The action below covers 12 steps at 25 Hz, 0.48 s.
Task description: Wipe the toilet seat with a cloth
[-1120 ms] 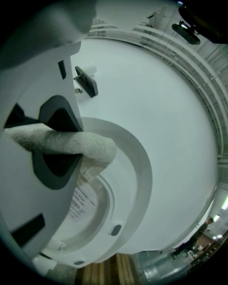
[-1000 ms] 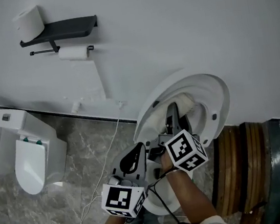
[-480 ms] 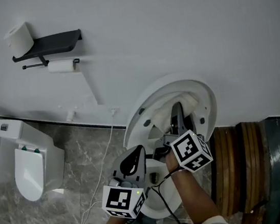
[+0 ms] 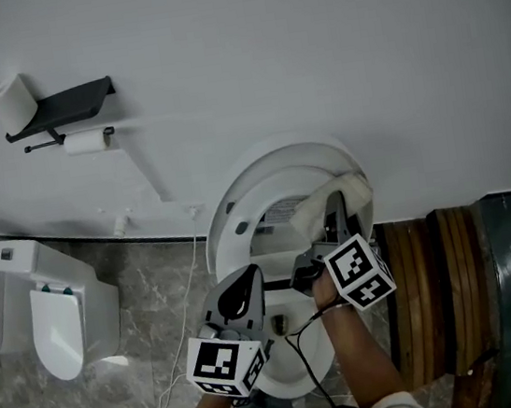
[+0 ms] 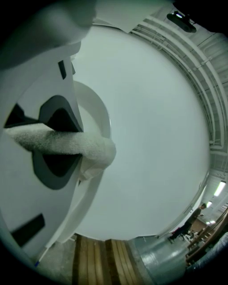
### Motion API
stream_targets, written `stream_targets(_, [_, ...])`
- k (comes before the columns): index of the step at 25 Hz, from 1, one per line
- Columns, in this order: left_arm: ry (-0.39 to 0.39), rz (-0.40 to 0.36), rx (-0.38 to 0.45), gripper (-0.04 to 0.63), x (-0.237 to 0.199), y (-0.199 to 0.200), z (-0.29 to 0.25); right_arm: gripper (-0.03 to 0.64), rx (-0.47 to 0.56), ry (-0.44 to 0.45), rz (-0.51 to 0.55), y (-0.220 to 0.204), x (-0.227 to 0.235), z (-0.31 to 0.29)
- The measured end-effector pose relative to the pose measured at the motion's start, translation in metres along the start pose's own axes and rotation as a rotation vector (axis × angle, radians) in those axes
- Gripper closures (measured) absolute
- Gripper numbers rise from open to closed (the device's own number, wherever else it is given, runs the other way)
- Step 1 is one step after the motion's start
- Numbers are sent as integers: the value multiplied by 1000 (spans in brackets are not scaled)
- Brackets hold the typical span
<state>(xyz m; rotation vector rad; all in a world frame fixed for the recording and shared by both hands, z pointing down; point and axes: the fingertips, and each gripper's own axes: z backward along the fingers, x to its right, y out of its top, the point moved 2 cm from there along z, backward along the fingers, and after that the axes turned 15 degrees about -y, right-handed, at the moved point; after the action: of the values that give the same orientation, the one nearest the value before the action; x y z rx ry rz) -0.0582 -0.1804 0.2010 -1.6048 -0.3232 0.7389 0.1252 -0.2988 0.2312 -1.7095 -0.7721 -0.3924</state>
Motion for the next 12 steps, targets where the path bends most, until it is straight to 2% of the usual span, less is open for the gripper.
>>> stream_targets(6, [12,-6,-8,593,6,-3,-10,517,-25,-44,9,-2,31,-7])
stream_targets(12, [-6,0,-64,594,7,-9,-18,517,-53,-5,0,0,34,-6])
